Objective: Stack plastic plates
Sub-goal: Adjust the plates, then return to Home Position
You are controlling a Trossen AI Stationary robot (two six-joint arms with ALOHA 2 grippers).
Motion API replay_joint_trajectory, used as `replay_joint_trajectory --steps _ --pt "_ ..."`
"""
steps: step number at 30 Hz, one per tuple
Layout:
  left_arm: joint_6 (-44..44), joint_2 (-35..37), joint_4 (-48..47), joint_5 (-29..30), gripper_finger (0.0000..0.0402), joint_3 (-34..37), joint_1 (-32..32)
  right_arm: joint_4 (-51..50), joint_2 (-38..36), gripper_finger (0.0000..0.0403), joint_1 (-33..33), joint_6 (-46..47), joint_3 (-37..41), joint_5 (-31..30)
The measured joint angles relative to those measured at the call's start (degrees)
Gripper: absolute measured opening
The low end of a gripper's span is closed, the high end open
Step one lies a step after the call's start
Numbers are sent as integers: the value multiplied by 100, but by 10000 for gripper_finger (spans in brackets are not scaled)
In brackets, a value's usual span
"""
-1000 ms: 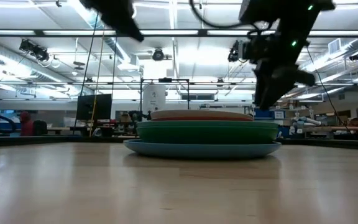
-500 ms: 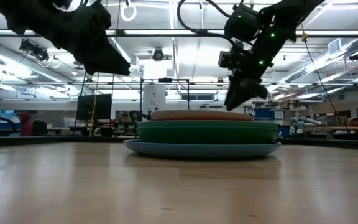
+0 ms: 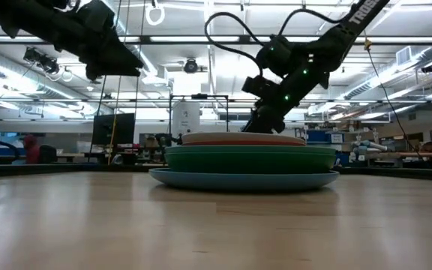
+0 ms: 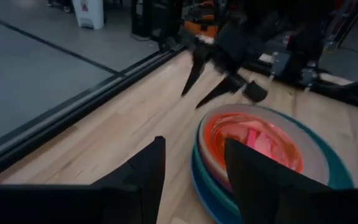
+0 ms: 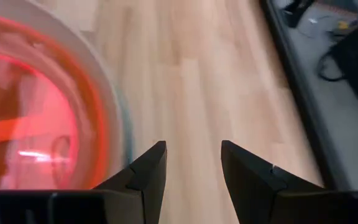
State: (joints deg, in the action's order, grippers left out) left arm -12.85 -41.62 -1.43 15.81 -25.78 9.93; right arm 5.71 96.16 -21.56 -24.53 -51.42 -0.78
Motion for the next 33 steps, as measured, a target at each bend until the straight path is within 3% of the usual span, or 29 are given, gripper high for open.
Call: replay_joint_trajectory --steps 7,14,21,28,33 --pt "-5 407 -373 -14 169 -2 -124 29 218 162 110 405 -1 428" --pt "196 800 -484 0 169 -2 -224 -377 -270 160 422 768 0 767" --pt "346 1342 -707 -27 169 -2 -452 -1013 -1499 160 669 1246 97 842" --pt "874 1507 -529 -162 169 9 -742 239 -2769 160 792 1729 1296 837" --pt "1331 1605 1062 -583 169 854 -861 635 -4036 152 809 2214 2330 753"
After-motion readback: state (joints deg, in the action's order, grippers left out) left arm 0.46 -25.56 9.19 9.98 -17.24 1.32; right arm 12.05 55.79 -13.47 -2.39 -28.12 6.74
